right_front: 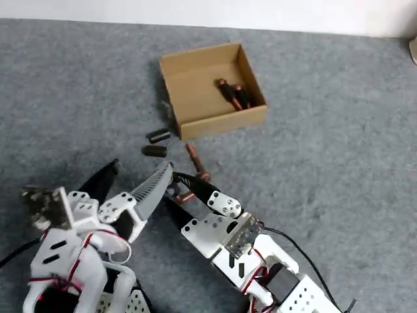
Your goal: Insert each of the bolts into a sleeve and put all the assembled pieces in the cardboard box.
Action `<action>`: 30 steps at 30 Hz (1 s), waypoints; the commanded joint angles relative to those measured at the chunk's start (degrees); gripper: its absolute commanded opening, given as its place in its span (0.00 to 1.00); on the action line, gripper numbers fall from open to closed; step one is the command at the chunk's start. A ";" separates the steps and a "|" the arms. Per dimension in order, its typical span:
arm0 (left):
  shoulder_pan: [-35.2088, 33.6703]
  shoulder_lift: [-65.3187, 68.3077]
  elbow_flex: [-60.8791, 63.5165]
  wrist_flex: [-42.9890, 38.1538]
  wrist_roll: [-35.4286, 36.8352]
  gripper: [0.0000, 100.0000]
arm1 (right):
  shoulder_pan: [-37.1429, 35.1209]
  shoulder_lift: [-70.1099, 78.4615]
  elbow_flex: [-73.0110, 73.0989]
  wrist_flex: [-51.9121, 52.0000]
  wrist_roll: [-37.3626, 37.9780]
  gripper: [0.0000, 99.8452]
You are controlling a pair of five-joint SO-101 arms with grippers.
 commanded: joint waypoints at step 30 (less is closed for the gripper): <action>-7.87 36.00 17.54 -40.00 -17.23 0.01 | 1.54 -0.31 3.65 -1.71 0.79 0.00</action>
